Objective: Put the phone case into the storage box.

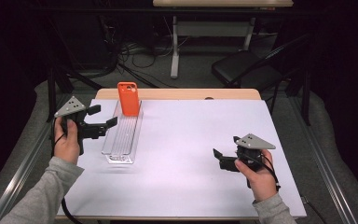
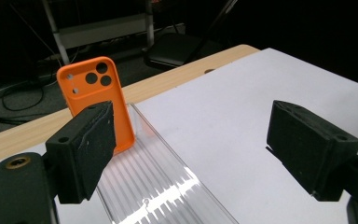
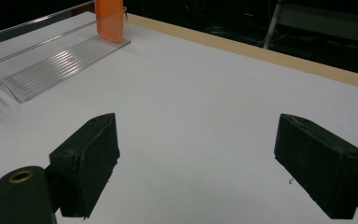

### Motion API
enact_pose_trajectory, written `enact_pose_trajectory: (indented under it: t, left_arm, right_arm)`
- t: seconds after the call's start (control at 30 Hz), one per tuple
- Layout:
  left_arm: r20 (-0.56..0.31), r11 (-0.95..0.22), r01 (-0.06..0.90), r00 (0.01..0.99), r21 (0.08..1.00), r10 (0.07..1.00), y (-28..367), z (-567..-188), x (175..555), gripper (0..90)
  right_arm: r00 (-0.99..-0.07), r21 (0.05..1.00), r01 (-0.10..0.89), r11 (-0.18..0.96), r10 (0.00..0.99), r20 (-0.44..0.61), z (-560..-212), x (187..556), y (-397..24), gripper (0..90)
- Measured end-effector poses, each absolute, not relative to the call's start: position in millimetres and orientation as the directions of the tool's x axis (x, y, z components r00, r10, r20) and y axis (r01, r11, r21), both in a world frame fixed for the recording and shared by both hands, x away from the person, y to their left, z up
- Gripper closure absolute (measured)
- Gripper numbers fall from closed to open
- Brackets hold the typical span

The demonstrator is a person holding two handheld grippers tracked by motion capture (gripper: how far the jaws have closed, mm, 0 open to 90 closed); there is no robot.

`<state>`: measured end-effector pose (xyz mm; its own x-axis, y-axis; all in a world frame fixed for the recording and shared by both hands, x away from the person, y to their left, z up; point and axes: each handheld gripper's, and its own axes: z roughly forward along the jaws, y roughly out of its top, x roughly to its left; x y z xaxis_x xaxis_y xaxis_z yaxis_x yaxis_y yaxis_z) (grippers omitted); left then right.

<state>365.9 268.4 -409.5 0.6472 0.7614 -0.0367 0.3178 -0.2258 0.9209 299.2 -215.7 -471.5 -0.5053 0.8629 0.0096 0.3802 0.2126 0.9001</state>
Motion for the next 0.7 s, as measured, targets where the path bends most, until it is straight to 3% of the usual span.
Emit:
enact_pose_trajectory:
  t: [0.7]
  left_arm:
    - [-0.067, -0.199, 0.328, 0.648, 0.924, 0.758, 277.6, -440.3, 325.3, 15.7]
  right_arm:
    - [-0.488, 0.888, 0.396, 0.236, 0.873, -0.014, -476.7, 274.6, -245.0, 12.7]
